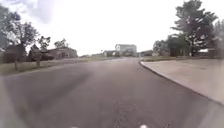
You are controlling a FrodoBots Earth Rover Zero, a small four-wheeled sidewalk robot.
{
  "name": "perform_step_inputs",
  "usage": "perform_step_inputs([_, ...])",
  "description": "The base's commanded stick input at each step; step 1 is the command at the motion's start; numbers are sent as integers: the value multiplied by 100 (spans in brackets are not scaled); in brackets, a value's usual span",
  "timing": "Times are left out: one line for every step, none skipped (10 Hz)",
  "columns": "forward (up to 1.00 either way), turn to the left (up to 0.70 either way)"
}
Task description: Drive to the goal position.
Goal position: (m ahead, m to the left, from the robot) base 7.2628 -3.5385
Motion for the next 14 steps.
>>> perform_step_inputs([100, 2])
perform_step_inputs([100, 3])
perform_step_inputs([100, 2])
perform_step_inputs([100, 2])
perform_step_inputs([100, 1])
perform_step_inputs([100, 0])
perform_step_inputs([100, -13])
perform_step_inputs([100, -29])
perform_step_inputs([100, 0])
perform_step_inputs([100, 0])
perform_step_inputs([100, 0])
perform_step_inputs([100, -3])
perform_step_inputs([100, -2])
perform_step_inputs([100, -2])
